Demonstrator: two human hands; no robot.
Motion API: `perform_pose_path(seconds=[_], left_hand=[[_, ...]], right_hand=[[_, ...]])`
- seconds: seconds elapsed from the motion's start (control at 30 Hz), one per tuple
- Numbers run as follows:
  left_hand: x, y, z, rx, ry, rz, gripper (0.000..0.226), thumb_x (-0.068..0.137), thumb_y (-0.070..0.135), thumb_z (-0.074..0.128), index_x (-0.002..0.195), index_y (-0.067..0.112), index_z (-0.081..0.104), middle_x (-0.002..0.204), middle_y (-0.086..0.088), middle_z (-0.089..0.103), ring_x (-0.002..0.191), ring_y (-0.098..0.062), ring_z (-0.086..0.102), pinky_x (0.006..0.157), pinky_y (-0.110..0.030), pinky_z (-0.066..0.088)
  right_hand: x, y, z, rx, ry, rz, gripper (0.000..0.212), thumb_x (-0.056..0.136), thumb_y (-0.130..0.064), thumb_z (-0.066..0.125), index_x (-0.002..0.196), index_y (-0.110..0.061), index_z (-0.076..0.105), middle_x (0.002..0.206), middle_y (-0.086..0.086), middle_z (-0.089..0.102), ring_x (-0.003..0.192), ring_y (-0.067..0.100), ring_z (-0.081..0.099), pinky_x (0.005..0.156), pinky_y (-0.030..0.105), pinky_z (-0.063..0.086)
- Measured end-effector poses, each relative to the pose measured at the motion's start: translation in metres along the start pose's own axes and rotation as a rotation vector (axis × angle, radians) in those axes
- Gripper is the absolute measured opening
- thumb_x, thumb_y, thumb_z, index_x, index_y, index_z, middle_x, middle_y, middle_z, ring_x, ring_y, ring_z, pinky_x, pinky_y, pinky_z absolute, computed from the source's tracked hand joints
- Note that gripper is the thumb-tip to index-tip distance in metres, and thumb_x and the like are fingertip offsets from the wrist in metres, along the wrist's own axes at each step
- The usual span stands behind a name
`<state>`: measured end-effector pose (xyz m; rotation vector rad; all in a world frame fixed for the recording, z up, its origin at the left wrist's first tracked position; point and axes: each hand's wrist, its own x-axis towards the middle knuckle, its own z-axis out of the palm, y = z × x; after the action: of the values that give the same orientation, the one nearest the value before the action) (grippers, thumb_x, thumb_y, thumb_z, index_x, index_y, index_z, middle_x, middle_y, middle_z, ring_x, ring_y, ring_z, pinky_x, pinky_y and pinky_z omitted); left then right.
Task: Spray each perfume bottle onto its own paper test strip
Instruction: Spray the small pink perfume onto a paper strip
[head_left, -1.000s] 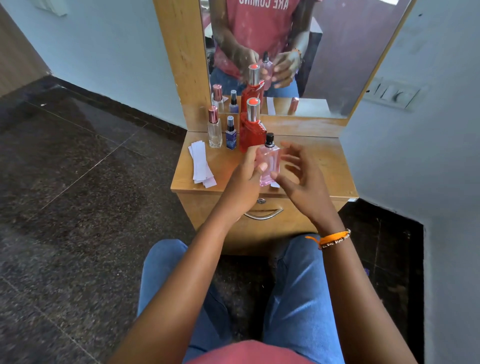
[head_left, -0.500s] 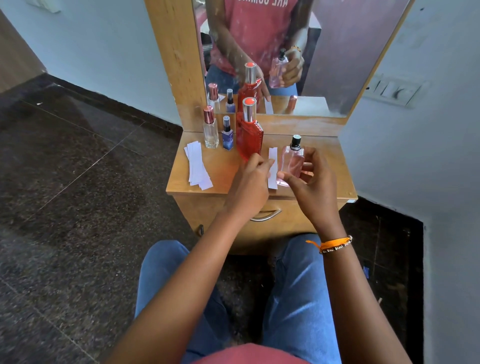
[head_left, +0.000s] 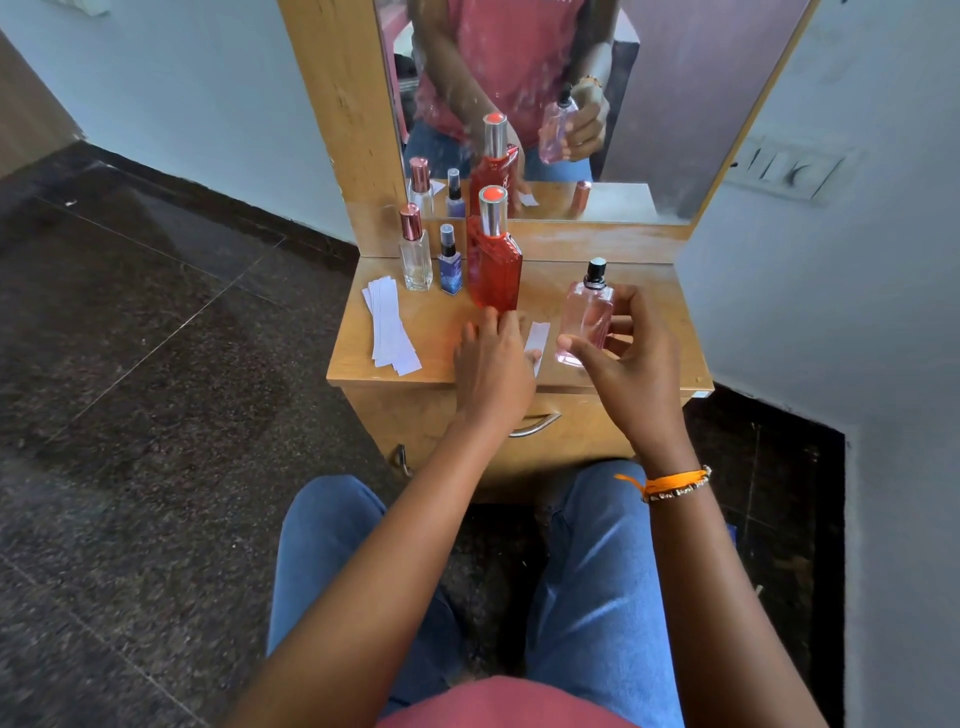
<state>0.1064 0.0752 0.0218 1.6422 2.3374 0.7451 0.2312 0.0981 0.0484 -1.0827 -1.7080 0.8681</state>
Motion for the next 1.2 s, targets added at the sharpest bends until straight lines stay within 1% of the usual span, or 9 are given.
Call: perform_pose_path(seconds=[0.1,0.27,0.4,0.53,0.7,0.9,1.03,1.13,1.2], left_hand=[[0.0,0.002,0.004,0.049,-0.051,-0.007,0.042,0.093,0.024,0.053,0.134,0.019,0.043,0.134,-0.008,0.042,0.118,-0.03,0.037,0.096,-0.04,0.034],[0.0,0.003,0.004,-0.099,0.001,-0.097,0.024,0.089,0.021,0.06,0.112,0.016,0.056,0.126,-0.005,0.051,0.116,-0.03,0.041,0.094,-0.041,0.036],[-0.005,-0.003,-0.004,-0.322,0.017,-0.088,0.009,0.086,0.015,0.063,0.095,0.014,0.061,0.096,-0.002,0.067,0.095,-0.026,0.057,0.079,-0.037,0.047],[-0.01,-0.01,-0.018,-0.509,-0.045,-0.19,0.021,0.079,0.018,0.072,0.091,0.02,0.056,0.079,0.009,0.06,0.081,-0.014,0.059,0.069,-0.028,0.046],[-0.008,-0.014,-0.037,-0.616,-0.058,-0.215,0.019,0.071,0.018,0.079,0.07,0.024,0.061,0.068,0.01,0.065,0.059,0.003,0.059,0.052,-0.014,0.041],[-0.011,-0.009,-0.049,-0.7,-0.029,-0.17,0.016,0.077,0.017,0.074,0.077,0.03,0.066,0.076,0.017,0.067,0.074,0.005,0.062,0.06,-0.015,0.04],[-0.013,-0.007,-0.052,-0.714,-0.023,-0.13,0.016,0.079,0.015,0.073,0.085,0.029,0.067,0.08,0.019,0.065,0.08,0.004,0.061,0.064,-0.015,0.042],[-0.014,-0.006,-0.054,-0.735,-0.022,-0.102,0.017,0.081,0.014,0.07,0.091,0.028,0.069,0.084,0.02,0.065,0.084,0.005,0.061,0.067,-0.013,0.042],[-0.015,-0.005,-0.055,-0.747,-0.021,-0.086,0.019,0.083,0.013,0.067,0.096,0.026,0.07,0.087,0.02,0.066,0.087,0.005,0.061,0.068,-0.012,0.042]], right_hand=[[-0.001,0.0,-0.001,-0.003,-0.011,0.003,0.041,0.073,-0.011,0.078,0.106,-0.013,0.054,0.095,-0.007,0.06,0.082,0.006,0.059,0.069,0.011,0.049],[-0.002,0.0,-0.002,0.092,-0.067,0.029,0.035,0.079,-0.011,0.074,0.108,-0.014,0.054,0.097,-0.005,0.063,0.083,0.008,0.06,0.075,0.021,0.051],[-0.006,-0.004,-0.004,0.459,-0.22,0.144,0.033,0.087,-0.006,0.063,0.116,-0.017,0.053,0.099,-0.001,0.064,0.087,0.005,0.063,0.075,0.024,0.052],[-0.009,-0.008,-0.006,0.916,-0.367,0.233,0.054,0.085,-0.002,0.051,0.131,-0.028,0.042,0.101,-0.003,0.064,0.086,0.012,0.068,0.071,0.029,0.057],[-0.008,-0.013,-0.002,1.075,-0.37,0.231,0.061,0.085,-0.006,0.05,0.136,-0.039,0.041,0.102,0.006,0.052,0.083,0.016,0.061,0.064,0.03,0.057],[-0.01,-0.011,0.0,1.238,-0.466,0.286,0.059,0.088,-0.013,0.044,0.143,-0.033,0.034,0.089,0.01,0.054,0.062,0.014,0.059,0.05,0.022,0.053],[-0.012,-0.009,0.003,1.35,-0.507,0.338,0.063,0.085,-0.021,0.058,0.144,-0.024,0.033,0.092,0.011,0.052,0.054,0.01,0.055,0.045,0.018,0.049],[-0.015,-0.009,0.005,1.408,-0.516,0.389,0.063,0.081,-0.028,0.066,0.134,-0.017,0.034,0.089,0.012,0.054,0.048,0.009,0.051,0.042,0.019,0.048],[-0.016,-0.008,0.005,1.378,-0.49,0.411,0.057,0.082,-0.027,0.063,0.133,-0.016,0.038,0.088,0.012,0.054,0.049,0.009,0.051,0.043,0.019,0.048]])
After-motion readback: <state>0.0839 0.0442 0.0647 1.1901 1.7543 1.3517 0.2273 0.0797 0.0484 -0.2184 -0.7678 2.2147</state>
